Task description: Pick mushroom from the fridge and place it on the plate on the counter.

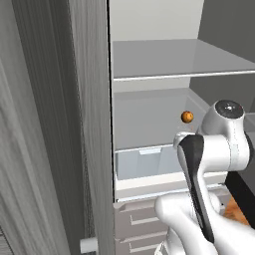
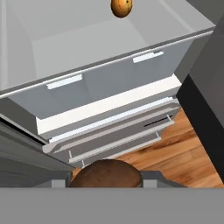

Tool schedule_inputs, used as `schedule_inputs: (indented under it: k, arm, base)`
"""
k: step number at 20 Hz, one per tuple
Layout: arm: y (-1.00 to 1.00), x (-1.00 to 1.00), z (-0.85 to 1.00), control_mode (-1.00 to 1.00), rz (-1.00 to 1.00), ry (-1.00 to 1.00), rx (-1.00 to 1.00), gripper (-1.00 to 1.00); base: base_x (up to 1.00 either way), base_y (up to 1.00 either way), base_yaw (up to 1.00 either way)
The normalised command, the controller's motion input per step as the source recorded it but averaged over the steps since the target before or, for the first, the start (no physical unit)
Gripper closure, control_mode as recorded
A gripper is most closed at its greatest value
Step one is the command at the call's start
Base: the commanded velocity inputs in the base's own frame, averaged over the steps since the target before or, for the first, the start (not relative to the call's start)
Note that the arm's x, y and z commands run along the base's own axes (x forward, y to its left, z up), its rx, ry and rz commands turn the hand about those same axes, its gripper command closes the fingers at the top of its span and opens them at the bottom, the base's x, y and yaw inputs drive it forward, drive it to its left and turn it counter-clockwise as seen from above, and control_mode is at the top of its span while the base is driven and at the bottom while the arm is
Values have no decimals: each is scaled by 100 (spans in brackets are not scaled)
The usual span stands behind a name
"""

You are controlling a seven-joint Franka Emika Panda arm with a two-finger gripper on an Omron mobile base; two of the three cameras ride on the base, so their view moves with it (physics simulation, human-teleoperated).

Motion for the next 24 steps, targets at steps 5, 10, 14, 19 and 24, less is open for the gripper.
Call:
schedule_inputs:
  k: [5, 10, 14, 19, 24]
  arm:
    - [0, -2, 0, -100, 0, 0, 0, 100]
    - [0, -5, 0, 100, 0, 0, 0, 100]
    - [0, 0, 0, 100, 0, 0, 0, 100]
    - [0, 0, 0, 100, 0, 0, 0, 100]
    - [0, 0, 0, 100, 0, 0, 0, 100]
  base:
    - [0, 0, 0]
    - [-32, 0, -1]
    - [-84, 0, -2]
    - [-98, 0, -5]
    - [-87, 0, -11]
